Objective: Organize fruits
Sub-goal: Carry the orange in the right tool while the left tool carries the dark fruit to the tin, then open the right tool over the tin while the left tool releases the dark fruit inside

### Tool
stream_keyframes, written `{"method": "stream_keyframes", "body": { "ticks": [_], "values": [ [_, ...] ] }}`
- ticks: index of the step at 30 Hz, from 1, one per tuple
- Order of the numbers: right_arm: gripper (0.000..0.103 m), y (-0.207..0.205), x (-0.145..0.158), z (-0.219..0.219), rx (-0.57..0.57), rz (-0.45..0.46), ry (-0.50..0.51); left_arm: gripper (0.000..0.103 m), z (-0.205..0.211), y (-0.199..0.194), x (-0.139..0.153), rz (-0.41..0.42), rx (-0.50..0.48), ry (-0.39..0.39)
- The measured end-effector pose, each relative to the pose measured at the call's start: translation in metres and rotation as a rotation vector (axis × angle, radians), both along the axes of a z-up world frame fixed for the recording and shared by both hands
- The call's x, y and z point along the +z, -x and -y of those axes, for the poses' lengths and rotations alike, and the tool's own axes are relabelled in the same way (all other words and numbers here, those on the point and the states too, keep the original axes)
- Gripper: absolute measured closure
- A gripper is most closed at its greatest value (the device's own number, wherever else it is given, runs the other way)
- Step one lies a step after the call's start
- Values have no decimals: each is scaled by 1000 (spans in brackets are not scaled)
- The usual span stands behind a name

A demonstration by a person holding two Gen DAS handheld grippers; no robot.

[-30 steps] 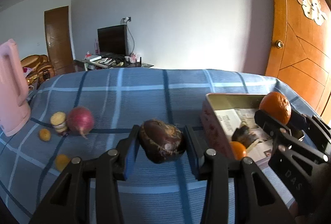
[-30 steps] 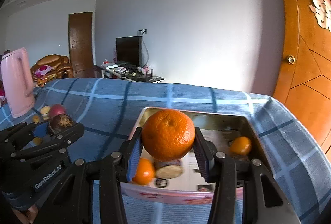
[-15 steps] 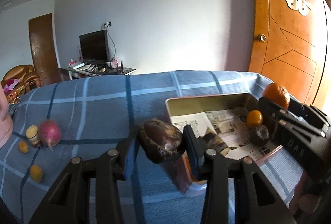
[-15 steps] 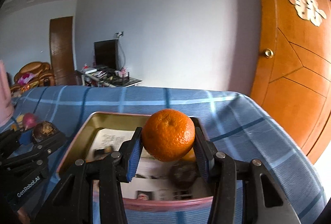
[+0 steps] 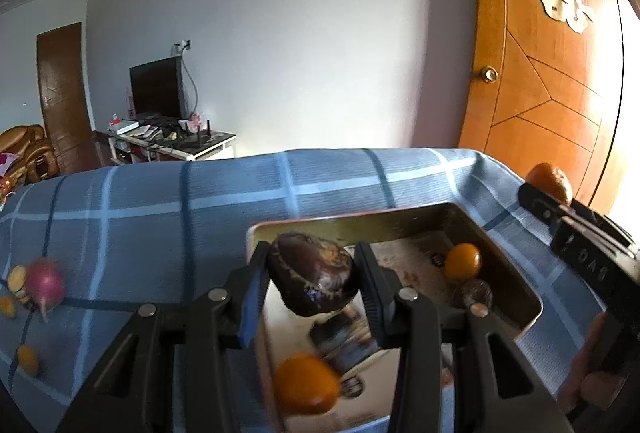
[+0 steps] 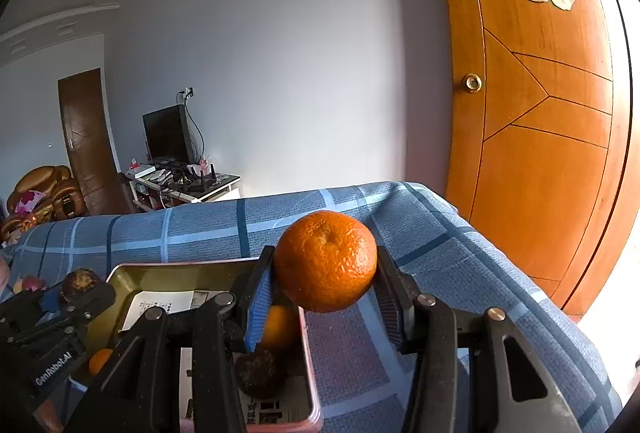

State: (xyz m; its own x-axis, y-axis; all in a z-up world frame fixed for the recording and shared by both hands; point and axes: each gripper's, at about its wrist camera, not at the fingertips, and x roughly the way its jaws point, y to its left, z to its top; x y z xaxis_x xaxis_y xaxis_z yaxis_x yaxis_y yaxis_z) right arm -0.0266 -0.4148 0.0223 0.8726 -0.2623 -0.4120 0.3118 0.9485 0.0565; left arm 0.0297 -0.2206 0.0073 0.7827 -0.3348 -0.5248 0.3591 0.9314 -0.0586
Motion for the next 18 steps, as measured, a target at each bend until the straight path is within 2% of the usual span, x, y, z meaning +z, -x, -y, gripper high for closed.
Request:
{"method": "stream_keyframes", "body": {
  "ticks": [6, 10, 13, 18],
  "values": [
    [54, -21, -8, -6, 77, -27, -48, 59, 26, -5, -8, -27, -19, -37],
    [54, -42, -19, -16, 136, -99, -59, 59, 36, -5, -10, -36, -16, -71],
    [54, -52, -26, -17, 188, -140, -122, 59, 38, -7, -12, -53, -19, -76],
    [53, -58, -34, -14, 214, -180, -173, 59, 39, -12, -16, -88, -13, -81]
  ]
}}
